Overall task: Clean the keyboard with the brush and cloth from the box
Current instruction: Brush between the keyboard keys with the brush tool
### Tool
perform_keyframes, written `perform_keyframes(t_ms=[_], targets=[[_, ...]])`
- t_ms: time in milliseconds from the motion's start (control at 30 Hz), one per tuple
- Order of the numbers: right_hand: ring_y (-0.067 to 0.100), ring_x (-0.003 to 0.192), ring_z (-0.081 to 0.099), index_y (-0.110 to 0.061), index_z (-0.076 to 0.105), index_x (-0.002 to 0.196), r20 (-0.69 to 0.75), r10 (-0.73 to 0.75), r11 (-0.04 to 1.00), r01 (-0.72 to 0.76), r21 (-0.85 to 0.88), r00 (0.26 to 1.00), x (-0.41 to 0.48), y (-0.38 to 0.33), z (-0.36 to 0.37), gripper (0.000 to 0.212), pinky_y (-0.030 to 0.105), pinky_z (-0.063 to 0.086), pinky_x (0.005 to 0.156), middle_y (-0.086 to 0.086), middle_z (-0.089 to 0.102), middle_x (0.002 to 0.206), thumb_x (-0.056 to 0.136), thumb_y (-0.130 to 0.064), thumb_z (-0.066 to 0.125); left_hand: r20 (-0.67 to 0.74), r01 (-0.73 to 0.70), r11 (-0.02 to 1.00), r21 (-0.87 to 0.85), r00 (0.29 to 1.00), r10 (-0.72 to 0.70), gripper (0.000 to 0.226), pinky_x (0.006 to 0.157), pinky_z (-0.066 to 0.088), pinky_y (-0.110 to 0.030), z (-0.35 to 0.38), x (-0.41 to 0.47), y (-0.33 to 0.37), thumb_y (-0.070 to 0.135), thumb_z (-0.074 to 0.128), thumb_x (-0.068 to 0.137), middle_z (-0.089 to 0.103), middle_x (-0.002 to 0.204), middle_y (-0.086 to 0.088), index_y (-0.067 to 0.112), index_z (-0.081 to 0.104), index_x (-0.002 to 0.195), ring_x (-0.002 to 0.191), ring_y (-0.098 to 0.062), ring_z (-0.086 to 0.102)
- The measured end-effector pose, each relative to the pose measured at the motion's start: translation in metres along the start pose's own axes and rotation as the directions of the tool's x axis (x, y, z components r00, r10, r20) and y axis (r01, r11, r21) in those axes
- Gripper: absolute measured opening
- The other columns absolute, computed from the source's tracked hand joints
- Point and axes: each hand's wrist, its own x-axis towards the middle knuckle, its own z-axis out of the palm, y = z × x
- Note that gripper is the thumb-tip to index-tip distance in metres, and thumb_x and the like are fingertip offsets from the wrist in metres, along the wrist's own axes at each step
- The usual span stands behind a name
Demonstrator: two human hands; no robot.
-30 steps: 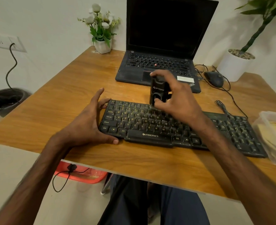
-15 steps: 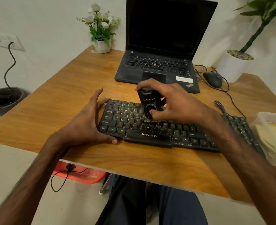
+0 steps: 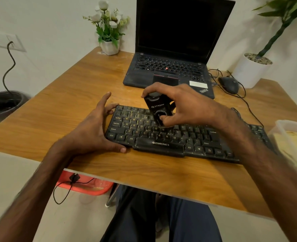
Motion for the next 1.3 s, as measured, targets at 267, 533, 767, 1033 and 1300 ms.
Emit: perform_keyframes(t_ms=[267,533,767,1033,1300], targets=[[0.011,0.112,0.059,-0.025,0.044,0.138,-0.149,-0.016,0.982,0.044,0.183,0.989,0.0,0.0,0.025,0.069,0.027,0.058,0.085,-0.004,0.052,0.13,0.079,-0.011,0.077,0.002,0.002,1.0,-0.007,1.0,-0.002,0.162,0.117,0.018,-0.024,0.001,0.0,0.001,0.059,0.095,0.031,0.026,0.143,0.036,0.048,-0.012,0.152,0.137,0.011,0.024],[0.006,0.108,0.058,-0.038,0.043,0.134,0.031,0.08,0.988,-0.084,0.127,0.996,-0.015,0.005,-0.008,0.071,0.019,0.058,0.078,-0.009,0.05,0.128,0.077,-0.014,0.078,0.005,-0.009,1.0,-0.002,1.0,0.009,0.163,0.113,0.017,-0.019,0.001,-0.001,0.0,0.058,0.095,0.032,0.025,0.131,0.048,0.046,-0.013,0.153,0.117,0.035,0.021],[0.01,0.105,0.063,-0.026,0.048,0.13,-0.257,0.029,0.923,0.073,0.379,0.966,-0.004,-0.015,0.039,0.063,0.022,0.059,0.072,-0.012,0.052,0.12,0.078,-0.006,0.078,-0.006,0.007,0.999,-0.038,1.0,-0.007,0.162,0.117,0.02,-0.026,0.002,-0.002,0.001,0.055,0.096,0.031,0.028,0.142,0.035,0.049,-0.01,0.152,0.132,0.018,0.027],[0.018,0.109,0.062,-0.005,0.048,0.129,-0.311,-0.172,0.899,0.278,0.339,0.935,0.009,-0.05,0.063,0.058,0.025,0.059,0.078,-0.004,0.051,0.124,0.079,-0.002,0.076,-0.018,-0.015,0.999,-0.051,1.0,0.014,0.154,0.118,0.031,-0.04,0.003,-0.004,0.003,0.048,0.1,0.04,0.041,0.147,0.017,0.045,-0.004,0.154,0.138,-0.003,0.038],[0.002,0.111,0.057,-0.029,0.044,0.126,-0.238,-0.054,0.956,0.119,0.266,0.97,-0.032,-0.029,0.028,0.061,0.011,0.053,0.077,-0.026,0.044,0.121,0.077,-0.015,0.078,0.0,0.017,0.999,-0.033,1.0,-0.017,0.16,0.119,0.019,-0.029,0.003,-0.002,0.003,0.055,0.096,0.035,0.028,0.142,0.033,0.048,-0.011,0.153,0.139,0.006,0.024]])
